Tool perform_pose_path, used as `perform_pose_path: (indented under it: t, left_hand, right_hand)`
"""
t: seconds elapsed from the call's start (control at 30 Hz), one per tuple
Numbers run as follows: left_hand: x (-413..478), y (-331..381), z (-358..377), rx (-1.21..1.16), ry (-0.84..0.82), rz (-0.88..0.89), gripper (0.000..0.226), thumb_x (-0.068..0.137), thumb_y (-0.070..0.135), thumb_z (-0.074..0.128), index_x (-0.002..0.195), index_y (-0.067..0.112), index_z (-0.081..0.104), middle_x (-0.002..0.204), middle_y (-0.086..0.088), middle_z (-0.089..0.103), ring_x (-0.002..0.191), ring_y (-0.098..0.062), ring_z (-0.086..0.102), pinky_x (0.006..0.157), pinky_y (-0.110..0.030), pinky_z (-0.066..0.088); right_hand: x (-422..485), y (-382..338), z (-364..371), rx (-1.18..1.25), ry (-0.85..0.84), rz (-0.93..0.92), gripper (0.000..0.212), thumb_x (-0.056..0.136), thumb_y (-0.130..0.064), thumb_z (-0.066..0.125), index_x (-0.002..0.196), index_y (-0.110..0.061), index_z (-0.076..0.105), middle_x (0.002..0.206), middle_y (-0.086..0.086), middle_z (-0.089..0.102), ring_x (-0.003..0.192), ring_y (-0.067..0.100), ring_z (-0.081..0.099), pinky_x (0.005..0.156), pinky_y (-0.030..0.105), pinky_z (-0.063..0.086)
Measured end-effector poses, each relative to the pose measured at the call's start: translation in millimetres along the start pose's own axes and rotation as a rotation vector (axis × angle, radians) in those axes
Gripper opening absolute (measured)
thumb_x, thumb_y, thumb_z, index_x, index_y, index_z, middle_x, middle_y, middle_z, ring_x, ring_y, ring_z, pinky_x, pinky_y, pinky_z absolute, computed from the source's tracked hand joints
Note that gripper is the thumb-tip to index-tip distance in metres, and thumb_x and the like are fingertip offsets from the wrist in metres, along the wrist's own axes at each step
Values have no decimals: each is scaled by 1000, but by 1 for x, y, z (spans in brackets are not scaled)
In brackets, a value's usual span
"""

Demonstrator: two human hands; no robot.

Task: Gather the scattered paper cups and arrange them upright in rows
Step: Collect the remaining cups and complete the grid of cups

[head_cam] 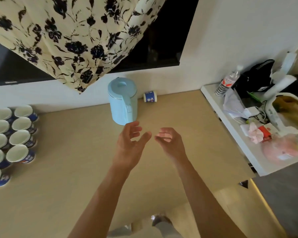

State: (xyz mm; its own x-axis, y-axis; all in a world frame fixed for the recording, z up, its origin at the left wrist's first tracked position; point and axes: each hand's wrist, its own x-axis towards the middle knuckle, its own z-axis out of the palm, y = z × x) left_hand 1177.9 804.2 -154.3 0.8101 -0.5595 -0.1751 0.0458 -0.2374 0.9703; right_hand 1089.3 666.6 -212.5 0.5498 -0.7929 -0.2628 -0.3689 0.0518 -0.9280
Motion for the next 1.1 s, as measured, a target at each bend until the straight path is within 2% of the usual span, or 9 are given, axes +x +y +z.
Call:
perform_pose_path:
  t: [0.13,0.3,0.47,0.53,0.63,0.73,0.87,1.03,1.1]
  left_hand:
    - [30,-11,24,-21,109,-97,43,86,30,78,124,24,58,114,6,68,108,-13,66,83,-22,49]
    - [60,-21,53,-92,269,-214,38,86,29,78,119,29,60,110,7,69,105,-14,68,82,-22,50]
    - [76,-28,76,-118,327,-292,43,83,33,79,122,27,61,112,8,69,105,-13,68,79,-20,49]
    - [78,-30,82,-107,358,-308,50,76,42,77,121,28,62,111,8,70,104,-12,69,81,-22,50]
    - [76,-33,85,-79,399,-330,55,71,47,73,122,27,61,112,9,70,104,-11,68,83,-24,51]
    - [76,-34,90,-40,391,-357,48,81,40,79,124,28,60,114,11,69,107,-9,67,83,-24,51]
    - [79,-33,103,-20,389,-374,44,86,35,78,125,28,60,117,10,68,108,-9,66,88,-29,55]
    - [74,-30,111,-14,400,-391,44,86,35,77,126,28,60,117,9,68,107,-9,66,86,-26,54]
    - [70,-30,111,-26,400,-400,43,86,35,77,125,28,61,116,9,68,107,-9,66,85,-25,53]
  right_hand:
    - [83,6,8,-228,-68,-57,40,84,-18,77,121,-13,63,117,5,67,100,16,67,87,30,54]
    - [199,8,20,-679,-220,-298,54,83,-16,75,133,-8,54,132,13,52,122,28,55,101,37,46]
    - [289,8,50,-1135,-326,-483,72,81,-20,78,142,-6,43,145,16,45,134,36,46,105,46,46]
    - [314,9,60,-1259,-338,-591,78,77,-17,79,144,-5,40,146,18,45,135,37,44,106,47,44]
    - [342,14,71,-1412,-356,-750,71,78,-12,75,141,-3,43,140,20,48,132,39,45,108,47,39]
    - [357,19,73,-1491,-342,-836,61,80,-7,68,137,-1,45,135,22,51,126,40,48,105,46,37]
    - [370,22,71,-1459,-345,-893,55,89,-8,59,139,5,42,133,29,52,123,42,50,101,46,36]
    - [363,22,65,-1485,-404,-739,67,80,-14,69,140,-4,41,128,20,59,122,39,51,103,44,38]
    - [354,18,59,-1329,-442,-600,69,76,-18,73,138,-7,43,127,16,60,121,38,53,100,43,42]
